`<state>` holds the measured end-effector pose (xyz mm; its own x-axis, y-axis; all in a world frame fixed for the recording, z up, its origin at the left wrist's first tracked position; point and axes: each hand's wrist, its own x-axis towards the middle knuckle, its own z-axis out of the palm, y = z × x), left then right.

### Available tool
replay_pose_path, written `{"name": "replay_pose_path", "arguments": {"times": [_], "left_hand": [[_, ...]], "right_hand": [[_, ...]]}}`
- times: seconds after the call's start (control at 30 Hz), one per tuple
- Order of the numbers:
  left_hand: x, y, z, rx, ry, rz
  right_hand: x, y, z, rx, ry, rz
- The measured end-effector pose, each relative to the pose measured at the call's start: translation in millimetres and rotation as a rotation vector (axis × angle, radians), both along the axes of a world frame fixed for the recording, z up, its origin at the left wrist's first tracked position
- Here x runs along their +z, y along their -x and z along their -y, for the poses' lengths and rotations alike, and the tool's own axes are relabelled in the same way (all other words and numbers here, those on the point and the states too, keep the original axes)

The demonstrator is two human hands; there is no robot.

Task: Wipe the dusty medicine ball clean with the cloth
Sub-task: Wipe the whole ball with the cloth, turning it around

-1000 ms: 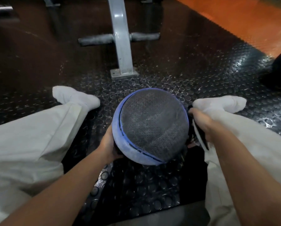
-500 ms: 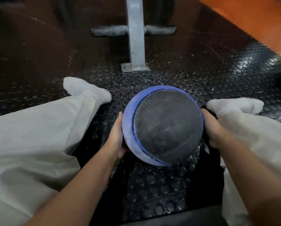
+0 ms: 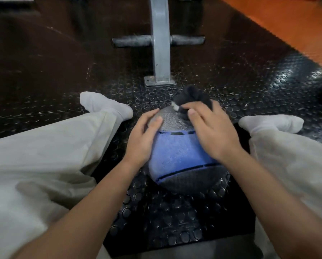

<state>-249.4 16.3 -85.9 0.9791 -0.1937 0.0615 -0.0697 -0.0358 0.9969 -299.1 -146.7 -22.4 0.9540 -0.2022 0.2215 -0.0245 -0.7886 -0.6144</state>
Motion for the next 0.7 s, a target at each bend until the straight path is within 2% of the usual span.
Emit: {"name": "replay_pose_path", "arguments": {"times": [0.07,0.2,0.3,0.4,0.5,0.57,0.63,0.7], "left_hand": [[6,-7,1,-0.082,-0.045,0.002],[20,-20,-2,-0.181,-0.164,-0.014],[28,-25,1,-0.192,-0.278,-0.045],[38,-16,14,-0.133,-0.371,0.015],[43,4,42,-0.071,-0.519,0.115],[44,2,54,0.011,-0.561,0.122],[47,-12,58,0.028,-0.548,0.06],[51,-29,59,-0.069,-0.494,-0.013]], "right_hand": [[-1,6,-4,0.054,0.036,0.052],[-7,8,6,0.1,-0.086,0.08],[-11,2,15,0.01,-0.202,0.114],[-9,-8,26,-0.079,-0.286,0.061],[-9,-10,36,-0.128,-0.24,-0.02],[-10,-6,35,-0.119,-0.19,0.007],[-13,3,29,-0.064,-0.024,0.062],[-18,16,17,0.012,0.187,0.083]]}}
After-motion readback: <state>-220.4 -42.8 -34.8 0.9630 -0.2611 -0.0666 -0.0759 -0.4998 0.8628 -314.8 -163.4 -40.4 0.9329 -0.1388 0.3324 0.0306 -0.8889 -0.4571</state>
